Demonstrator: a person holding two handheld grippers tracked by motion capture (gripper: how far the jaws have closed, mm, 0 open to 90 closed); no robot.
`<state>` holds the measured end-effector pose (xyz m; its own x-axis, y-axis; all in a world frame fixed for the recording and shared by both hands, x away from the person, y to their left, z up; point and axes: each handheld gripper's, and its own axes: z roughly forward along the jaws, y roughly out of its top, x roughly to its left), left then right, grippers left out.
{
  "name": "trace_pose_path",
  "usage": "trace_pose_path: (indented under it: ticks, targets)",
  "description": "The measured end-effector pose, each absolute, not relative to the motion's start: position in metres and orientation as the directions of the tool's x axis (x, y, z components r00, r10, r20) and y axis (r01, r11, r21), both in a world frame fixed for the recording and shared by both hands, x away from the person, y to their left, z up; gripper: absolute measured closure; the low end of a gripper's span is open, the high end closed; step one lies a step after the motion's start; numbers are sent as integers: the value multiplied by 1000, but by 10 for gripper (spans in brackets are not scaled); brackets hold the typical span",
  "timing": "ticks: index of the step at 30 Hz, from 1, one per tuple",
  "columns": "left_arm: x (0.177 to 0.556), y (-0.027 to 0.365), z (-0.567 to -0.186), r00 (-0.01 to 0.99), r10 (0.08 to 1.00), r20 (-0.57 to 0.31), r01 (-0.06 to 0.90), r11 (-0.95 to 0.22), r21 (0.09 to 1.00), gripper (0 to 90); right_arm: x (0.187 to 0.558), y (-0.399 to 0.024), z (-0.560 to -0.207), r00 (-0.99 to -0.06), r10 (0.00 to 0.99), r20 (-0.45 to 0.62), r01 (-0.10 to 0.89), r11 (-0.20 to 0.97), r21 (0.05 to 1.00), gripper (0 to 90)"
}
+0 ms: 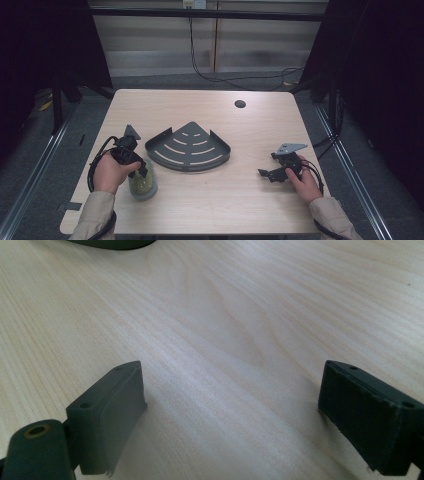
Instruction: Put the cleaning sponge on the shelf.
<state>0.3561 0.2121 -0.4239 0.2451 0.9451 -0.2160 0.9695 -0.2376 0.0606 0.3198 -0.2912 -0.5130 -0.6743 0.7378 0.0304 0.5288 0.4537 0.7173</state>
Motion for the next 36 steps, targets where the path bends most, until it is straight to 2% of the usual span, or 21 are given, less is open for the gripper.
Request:
trace_pose_path:
  ticks: [2,4,7,14,24,36]
  targets:
    - [355,213,-423,247,946,-210,969,-241,53,622,320,-291,-513,-674,738,30,529,454,717,109]
    - [354,215,-421,253,948,-191,967,-247,59,710,320,-291,-513,-674,738,30,528,454,717,109]
    - [353,219,-417,268,949,-168,963,-266,35,719,320,-291,-513,-674,738,30,528,454,717,109]
    - [350,229,-400,300,945,-133,954,-295,60,721,320,-291,-513,-674,738,30,529,454,717,109]
    - [351,234,-383,362,922,-136,931,-351,100,721,320,-291,-513,-675,737,29,528,455,717,109]
    - [360,226,-366,392,909,-142,919,-378,112,720,320,-291,-513,-673,739,31,530,452,718,109]
